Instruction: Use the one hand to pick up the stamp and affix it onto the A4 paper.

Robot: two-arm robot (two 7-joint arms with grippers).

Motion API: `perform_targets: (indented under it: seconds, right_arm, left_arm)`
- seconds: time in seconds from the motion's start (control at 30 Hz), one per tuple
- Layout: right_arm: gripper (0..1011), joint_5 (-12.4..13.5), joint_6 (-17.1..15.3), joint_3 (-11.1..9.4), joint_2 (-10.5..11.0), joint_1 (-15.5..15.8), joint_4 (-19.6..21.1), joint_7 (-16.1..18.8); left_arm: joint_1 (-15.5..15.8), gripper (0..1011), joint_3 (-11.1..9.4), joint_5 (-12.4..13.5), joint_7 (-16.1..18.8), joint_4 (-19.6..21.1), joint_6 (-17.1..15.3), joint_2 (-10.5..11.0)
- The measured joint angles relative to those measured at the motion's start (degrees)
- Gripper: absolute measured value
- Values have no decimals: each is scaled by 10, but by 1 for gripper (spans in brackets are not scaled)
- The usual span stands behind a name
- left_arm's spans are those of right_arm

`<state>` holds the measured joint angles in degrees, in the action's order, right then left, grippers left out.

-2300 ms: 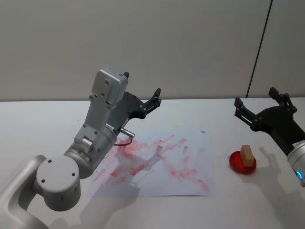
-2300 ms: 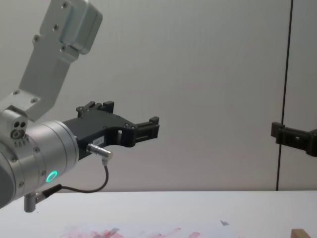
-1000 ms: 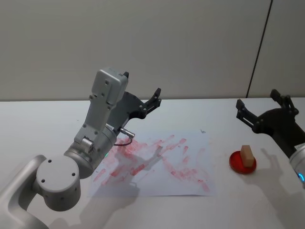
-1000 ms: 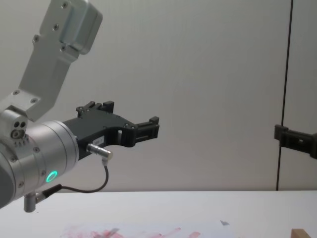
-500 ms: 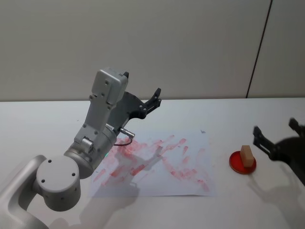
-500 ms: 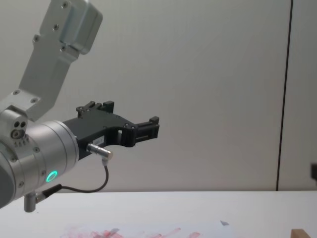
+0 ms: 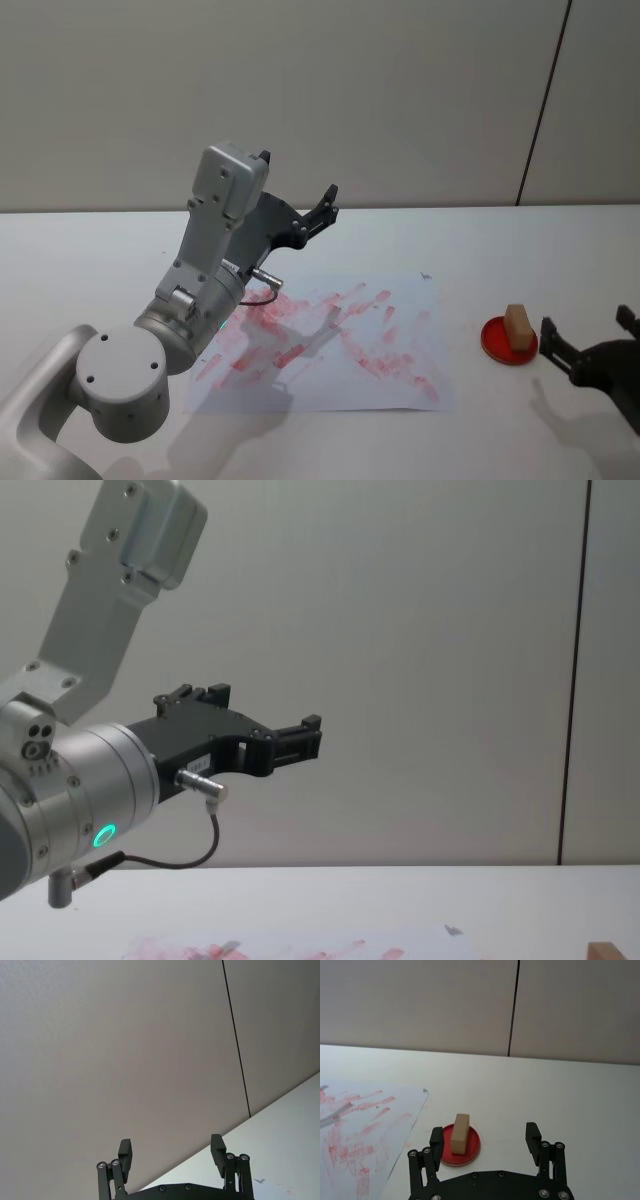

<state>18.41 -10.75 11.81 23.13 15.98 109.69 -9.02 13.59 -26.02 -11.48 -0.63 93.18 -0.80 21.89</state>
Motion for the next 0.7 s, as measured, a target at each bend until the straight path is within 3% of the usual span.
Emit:
perform_targets:
  seconds: [0.7]
  right_arm:
    - [1001, -46, -57, 13, -50, -62, -76, 30]
  left_arm:
    - [0, 1002, 0, 0, 0, 0, 0, 0]
